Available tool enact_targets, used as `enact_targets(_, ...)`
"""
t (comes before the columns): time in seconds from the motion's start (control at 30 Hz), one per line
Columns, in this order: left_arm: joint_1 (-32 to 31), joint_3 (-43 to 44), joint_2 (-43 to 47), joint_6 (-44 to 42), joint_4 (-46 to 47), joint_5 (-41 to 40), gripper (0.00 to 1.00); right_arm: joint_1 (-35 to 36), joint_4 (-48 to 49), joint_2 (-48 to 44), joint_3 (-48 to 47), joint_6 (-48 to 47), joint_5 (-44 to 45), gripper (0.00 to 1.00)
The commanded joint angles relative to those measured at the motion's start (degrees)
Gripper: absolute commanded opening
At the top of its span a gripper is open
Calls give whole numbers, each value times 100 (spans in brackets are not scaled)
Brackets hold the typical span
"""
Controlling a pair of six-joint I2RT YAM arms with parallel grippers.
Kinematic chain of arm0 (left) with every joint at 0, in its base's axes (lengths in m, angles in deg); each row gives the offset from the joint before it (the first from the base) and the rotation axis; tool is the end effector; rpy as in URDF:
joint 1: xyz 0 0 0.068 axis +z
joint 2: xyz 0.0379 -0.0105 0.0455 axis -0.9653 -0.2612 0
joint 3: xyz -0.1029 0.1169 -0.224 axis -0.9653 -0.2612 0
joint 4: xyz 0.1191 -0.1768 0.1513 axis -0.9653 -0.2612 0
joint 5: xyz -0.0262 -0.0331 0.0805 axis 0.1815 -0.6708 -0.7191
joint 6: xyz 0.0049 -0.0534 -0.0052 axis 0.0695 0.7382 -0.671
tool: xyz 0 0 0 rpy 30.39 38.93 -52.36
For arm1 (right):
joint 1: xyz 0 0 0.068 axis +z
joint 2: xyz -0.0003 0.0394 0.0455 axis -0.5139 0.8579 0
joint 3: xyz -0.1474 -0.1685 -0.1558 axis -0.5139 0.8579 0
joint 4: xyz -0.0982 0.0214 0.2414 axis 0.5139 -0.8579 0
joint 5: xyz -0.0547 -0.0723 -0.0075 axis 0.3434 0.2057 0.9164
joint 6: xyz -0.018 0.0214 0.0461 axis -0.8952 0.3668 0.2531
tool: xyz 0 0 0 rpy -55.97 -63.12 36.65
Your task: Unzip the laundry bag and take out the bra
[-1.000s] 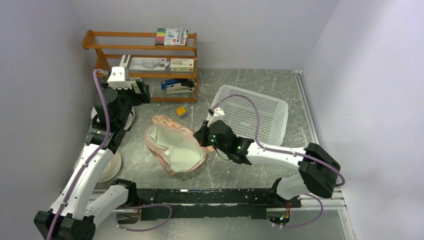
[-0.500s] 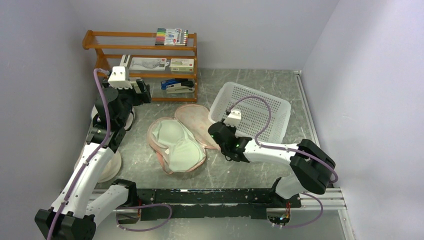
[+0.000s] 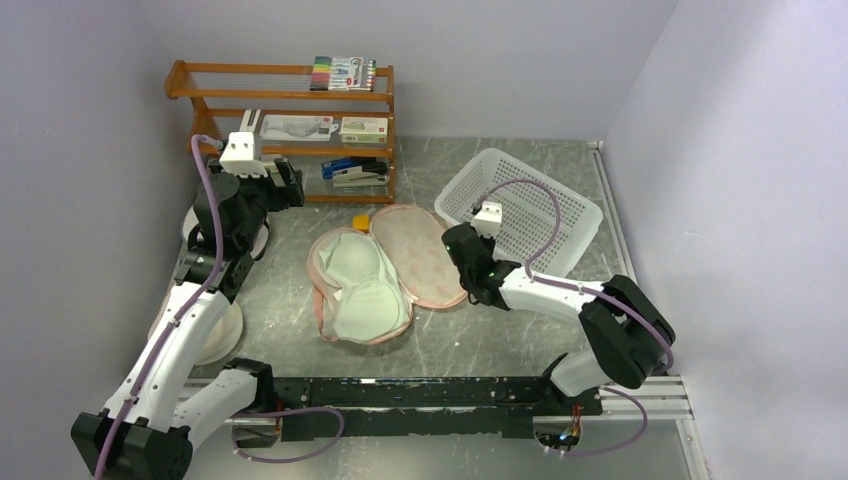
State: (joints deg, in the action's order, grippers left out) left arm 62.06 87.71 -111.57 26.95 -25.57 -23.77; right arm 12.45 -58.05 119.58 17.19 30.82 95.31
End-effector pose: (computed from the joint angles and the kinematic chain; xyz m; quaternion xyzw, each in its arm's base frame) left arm 0.2133 -0.0430 0.3722 -0.0266 0.7388 -0.0717 0.6695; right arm 0.2253 0.1785 0.1882 0.1029 0.8431 -0.0104 0.5277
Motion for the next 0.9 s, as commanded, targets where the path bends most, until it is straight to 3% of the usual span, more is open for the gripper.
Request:
enact_targets(0.0, 76, 147, 106, 15, 79, 80, 94, -143, -247, 60, -148, -498, -219, 31)
enact_targets(0.1, 76, 91, 139, 19, 133, 65, 94, -153, -720, -70, -330, -494, -310, 39)
enact_targets(0.17, 76, 96, 93, 21, 139, 86, 94, -146, -970, -297, -477, -668, -827, 42)
enact_targets(0.27, 129, 192, 3, 55, 46, 227, 93, -106, -686, -678, -471, -1178, -2368, 46)
enact_targets(0.37, 154, 155, 55, 71, 98, 257, 93, -110, -220, -496, -545, -1189, -4338, 64)
enact_targets(0.43, 168, 127, 78, 71, 123, 248, 94, -103, -5, -52, -773, -883, -5633, 65)
enact_targets(0.5, 172, 146, 63, 56, 96, 266, 95, -107, 238, 382, -959, -647, -6298, 65)
enact_targets(0.67, 172, 161, -67, 36, 115, 381, 95, -118, 111, 1383, -1662, -508, -6593, 65)
enact_targets(0.87, 181, 186, -119, 34, 105, 547, 96, -122, -283, 1972, -2274, -569, -6304, 57)
